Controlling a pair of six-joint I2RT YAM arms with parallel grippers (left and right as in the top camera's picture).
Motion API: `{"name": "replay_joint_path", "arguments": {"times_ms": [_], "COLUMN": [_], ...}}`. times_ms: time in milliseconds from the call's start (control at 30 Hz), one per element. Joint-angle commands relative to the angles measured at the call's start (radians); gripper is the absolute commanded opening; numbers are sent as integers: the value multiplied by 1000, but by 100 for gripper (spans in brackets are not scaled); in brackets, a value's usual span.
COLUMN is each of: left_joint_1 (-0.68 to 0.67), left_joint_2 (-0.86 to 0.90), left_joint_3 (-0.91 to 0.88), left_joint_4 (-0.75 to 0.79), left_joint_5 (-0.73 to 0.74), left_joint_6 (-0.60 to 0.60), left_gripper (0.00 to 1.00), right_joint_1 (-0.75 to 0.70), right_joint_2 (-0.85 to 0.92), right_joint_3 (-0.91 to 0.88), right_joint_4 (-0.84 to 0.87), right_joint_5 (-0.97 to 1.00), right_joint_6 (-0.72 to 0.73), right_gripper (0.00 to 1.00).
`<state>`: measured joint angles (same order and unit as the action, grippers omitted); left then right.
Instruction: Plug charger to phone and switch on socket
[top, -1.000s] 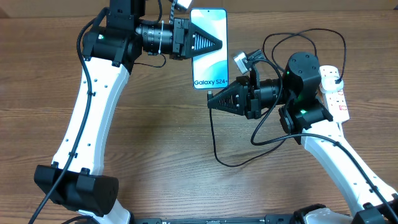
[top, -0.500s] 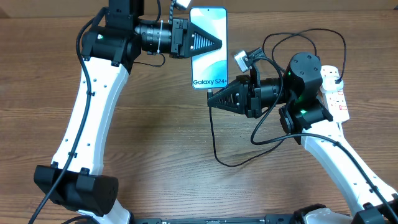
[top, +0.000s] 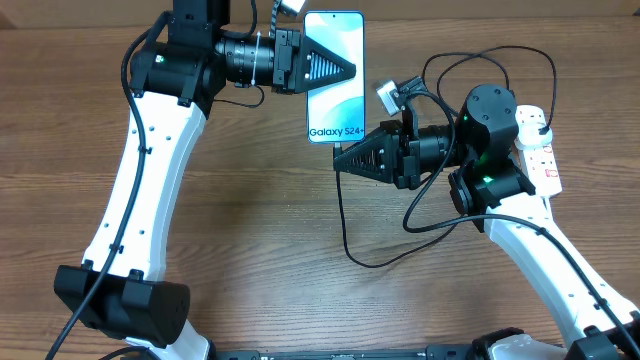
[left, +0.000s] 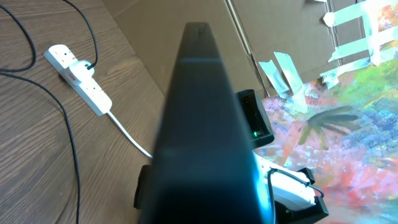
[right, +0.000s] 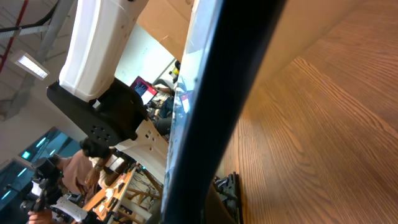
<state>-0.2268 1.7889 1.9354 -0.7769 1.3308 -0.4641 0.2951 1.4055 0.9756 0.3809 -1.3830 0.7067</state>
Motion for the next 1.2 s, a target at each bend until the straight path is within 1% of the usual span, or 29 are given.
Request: {"name": "replay_joint_path", "arguments": {"times_ms": [0, 267, 433, 600, 700, 833, 1167], "left_joint_1": [4, 4, 4, 3, 3, 3, 3], "left_joint_2": [-16, -16, -16, -16, -16, -16, -16], "left_joint_3": [14, 14, 14, 14, 14, 14, 14], "left_joint_4": [7, 6, -6, -29, -35, -35, -35], "left_joint_5": [19, 15, -19, -19, -18, -19, -22], "left_joint_6": [23, 52, 53, 52, 31, -34, -46], "left_gripper": [4, 4, 4, 4, 4, 4, 4], "right_joint_1": [-3, -3, -3, -3, -3, -3, -3], "right_joint_2": [-3, -3, -3, -3, -3, -3, -3], "right_joint_3": [13, 13, 13, 13, 13, 13, 13], "right_joint_4": [8, 7, 7, 8, 8, 7, 7], "right_joint_5": [-6, -7, -10, -6, -5, -5, -5], "right_joint_6": [4, 5, 5, 5, 4, 4, 4], "right_gripper": [4, 4, 4, 4, 4, 4, 4]}}
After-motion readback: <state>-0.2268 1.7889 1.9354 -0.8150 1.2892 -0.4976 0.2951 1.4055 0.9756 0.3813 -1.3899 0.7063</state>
